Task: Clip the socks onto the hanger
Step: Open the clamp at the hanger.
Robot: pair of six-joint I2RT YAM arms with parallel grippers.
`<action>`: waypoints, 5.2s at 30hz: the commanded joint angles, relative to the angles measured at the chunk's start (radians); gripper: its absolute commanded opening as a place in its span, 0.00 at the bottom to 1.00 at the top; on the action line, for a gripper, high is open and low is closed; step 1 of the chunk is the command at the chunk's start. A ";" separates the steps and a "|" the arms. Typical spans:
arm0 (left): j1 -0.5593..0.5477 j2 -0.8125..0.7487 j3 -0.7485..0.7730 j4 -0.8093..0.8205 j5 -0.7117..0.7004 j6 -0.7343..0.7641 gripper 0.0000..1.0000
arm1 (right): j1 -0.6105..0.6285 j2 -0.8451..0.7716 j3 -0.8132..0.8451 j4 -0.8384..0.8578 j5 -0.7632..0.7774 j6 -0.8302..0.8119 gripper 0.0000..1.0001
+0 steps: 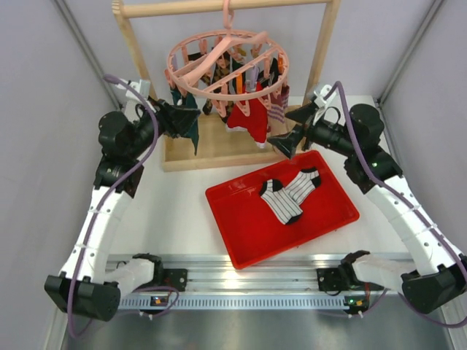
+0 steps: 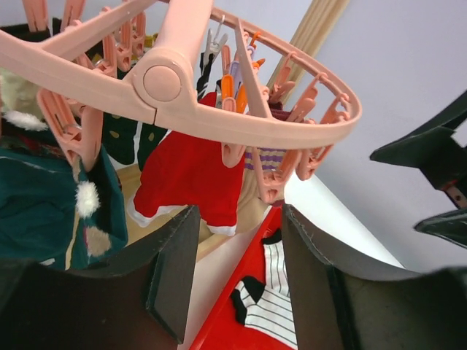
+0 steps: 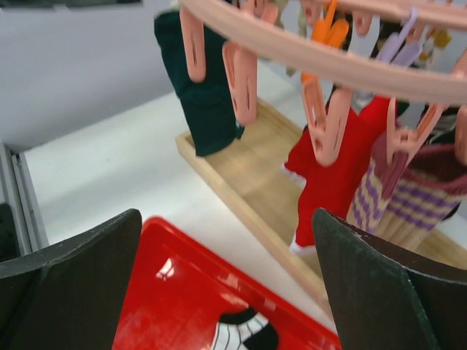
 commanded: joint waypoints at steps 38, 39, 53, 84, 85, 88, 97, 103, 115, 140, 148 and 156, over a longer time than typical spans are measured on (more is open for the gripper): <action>-0.133 0.081 0.027 0.177 -0.181 -0.049 0.57 | 0.312 0.183 -0.095 0.655 0.242 -0.048 0.81; -0.133 0.075 0.024 0.174 -0.182 -0.049 0.57 | 0.312 0.179 -0.103 0.655 0.243 -0.048 0.81; -0.144 -0.016 -0.050 0.146 -0.188 -0.065 0.48 | 0.310 0.156 -0.112 0.642 0.234 -0.054 0.56; -0.257 0.096 -0.088 0.307 -0.419 -0.126 0.41 | 0.309 0.235 -0.091 0.683 0.190 -0.045 0.67; -0.257 0.101 -0.085 0.307 -0.416 -0.126 0.41 | 0.307 0.239 -0.088 0.685 0.187 -0.040 0.66; -0.257 0.107 -0.076 0.312 -0.415 -0.128 0.42 | 0.304 0.250 -0.077 0.692 0.181 -0.022 0.64; -0.257 0.151 -0.042 0.326 -0.390 -0.154 0.39 | 0.303 0.287 -0.054 0.737 0.157 0.006 0.57; -0.257 0.159 -0.012 0.309 -0.396 -0.169 0.38 | 0.298 0.321 -0.022 0.747 0.162 0.014 0.53; -0.257 0.173 0.008 0.297 -0.395 -0.163 0.21 | 0.284 0.353 -0.002 0.775 0.191 0.034 0.51; -0.257 0.124 0.018 0.154 -0.364 -0.123 0.00 | 0.274 0.376 0.040 0.816 0.302 -0.001 0.48; -0.257 0.119 0.027 0.136 -0.341 -0.123 0.00 | 0.274 0.387 0.040 0.820 0.208 -0.034 0.48; -0.257 0.119 0.031 0.136 -0.294 -0.151 0.00 | 0.286 0.414 0.069 0.810 0.188 -0.032 0.39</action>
